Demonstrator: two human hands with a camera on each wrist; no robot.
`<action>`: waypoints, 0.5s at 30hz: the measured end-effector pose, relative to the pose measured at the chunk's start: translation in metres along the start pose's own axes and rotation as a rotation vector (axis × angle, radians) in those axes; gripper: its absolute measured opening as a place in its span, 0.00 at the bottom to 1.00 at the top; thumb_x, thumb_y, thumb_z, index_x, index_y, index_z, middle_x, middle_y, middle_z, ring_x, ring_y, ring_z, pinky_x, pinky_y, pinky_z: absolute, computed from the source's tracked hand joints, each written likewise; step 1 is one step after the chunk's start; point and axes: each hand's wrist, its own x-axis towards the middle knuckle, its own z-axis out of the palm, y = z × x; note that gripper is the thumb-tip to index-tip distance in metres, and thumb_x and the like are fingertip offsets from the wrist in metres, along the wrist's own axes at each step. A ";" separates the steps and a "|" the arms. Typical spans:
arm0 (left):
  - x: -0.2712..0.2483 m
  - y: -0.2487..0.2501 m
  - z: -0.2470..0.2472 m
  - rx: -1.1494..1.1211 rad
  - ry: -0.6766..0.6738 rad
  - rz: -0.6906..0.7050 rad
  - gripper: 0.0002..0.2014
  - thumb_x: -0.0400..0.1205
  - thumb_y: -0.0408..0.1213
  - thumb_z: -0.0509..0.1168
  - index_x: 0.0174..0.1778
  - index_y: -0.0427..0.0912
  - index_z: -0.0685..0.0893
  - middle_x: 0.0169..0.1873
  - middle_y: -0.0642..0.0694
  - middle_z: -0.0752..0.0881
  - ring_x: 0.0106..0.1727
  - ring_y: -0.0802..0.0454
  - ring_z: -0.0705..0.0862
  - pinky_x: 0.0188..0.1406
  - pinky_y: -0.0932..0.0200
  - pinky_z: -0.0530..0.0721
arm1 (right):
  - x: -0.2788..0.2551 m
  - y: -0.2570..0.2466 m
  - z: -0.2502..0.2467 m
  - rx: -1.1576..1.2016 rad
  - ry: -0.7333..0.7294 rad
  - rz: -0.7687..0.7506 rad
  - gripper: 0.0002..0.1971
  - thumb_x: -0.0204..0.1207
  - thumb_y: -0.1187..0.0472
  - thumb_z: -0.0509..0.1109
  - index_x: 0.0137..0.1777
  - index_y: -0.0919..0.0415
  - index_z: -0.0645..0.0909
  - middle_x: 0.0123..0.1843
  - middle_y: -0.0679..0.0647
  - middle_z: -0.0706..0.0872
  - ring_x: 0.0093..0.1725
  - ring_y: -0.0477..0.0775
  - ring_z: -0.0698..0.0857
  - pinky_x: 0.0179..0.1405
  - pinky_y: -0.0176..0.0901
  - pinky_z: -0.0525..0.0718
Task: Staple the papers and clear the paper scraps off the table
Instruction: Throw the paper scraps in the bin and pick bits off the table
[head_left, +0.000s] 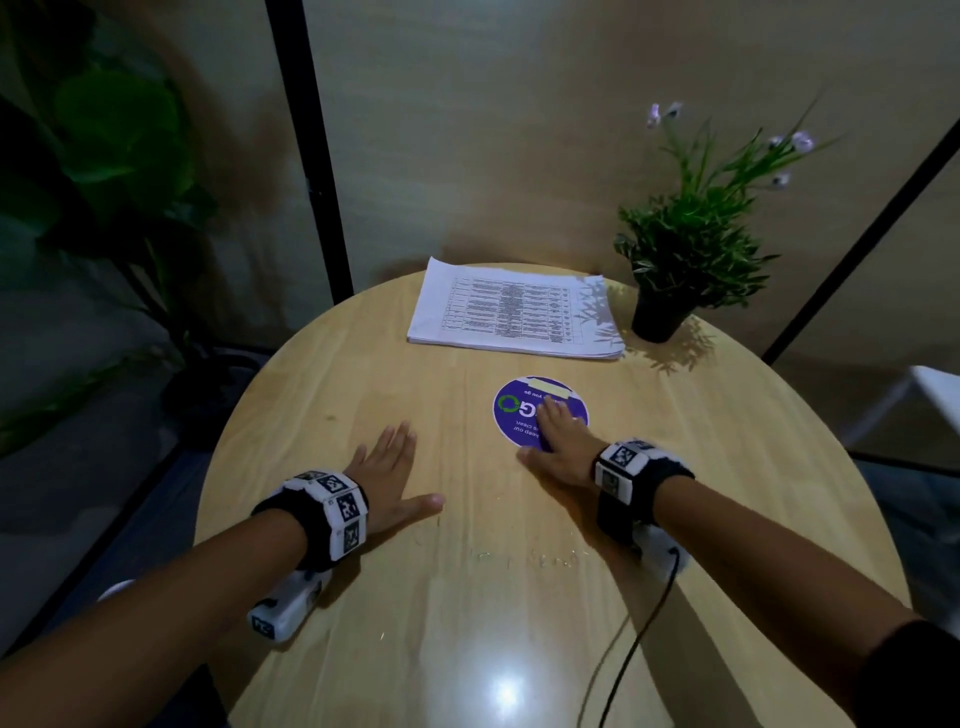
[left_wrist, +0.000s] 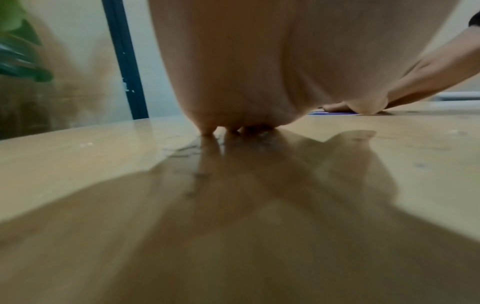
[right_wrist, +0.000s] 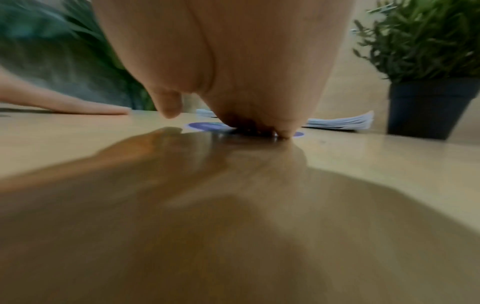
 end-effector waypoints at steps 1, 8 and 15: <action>-0.001 0.006 0.004 -0.002 0.001 0.017 0.75 0.41 0.84 0.19 0.81 0.37 0.32 0.81 0.42 0.29 0.83 0.46 0.33 0.82 0.42 0.41 | -0.014 -0.007 0.005 -0.005 -0.024 -0.050 0.41 0.82 0.42 0.54 0.83 0.66 0.39 0.85 0.61 0.38 0.84 0.61 0.40 0.82 0.55 0.44; -0.047 0.070 0.044 0.031 -0.062 0.286 0.58 0.64 0.79 0.33 0.81 0.40 0.32 0.81 0.44 0.30 0.83 0.49 0.32 0.81 0.48 0.37 | -0.112 -0.034 0.046 0.059 -0.168 -0.234 0.37 0.84 0.46 0.53 0.83 0.63 0.38 0.84 0.58 0.34 0.84 0.56 0.35 0.82 0.52 0.39; -0.071 0.085 0.028 0.006 -0.135 0.308 0.52 0.70 0.76 0.38 0.81 0.44 0.32 0.83 0.44 0.35 0.84 0.48 0.36 0.83 0.43 0.42 | -0.140 -0.011 0.032 0.307 -0.040 -0.188 0.30 0.84 0.51 0.57 0.83 0.56 0.54 0.85 0.48 0.52 0.83 0.46 0.55 0.74 0.27 0.49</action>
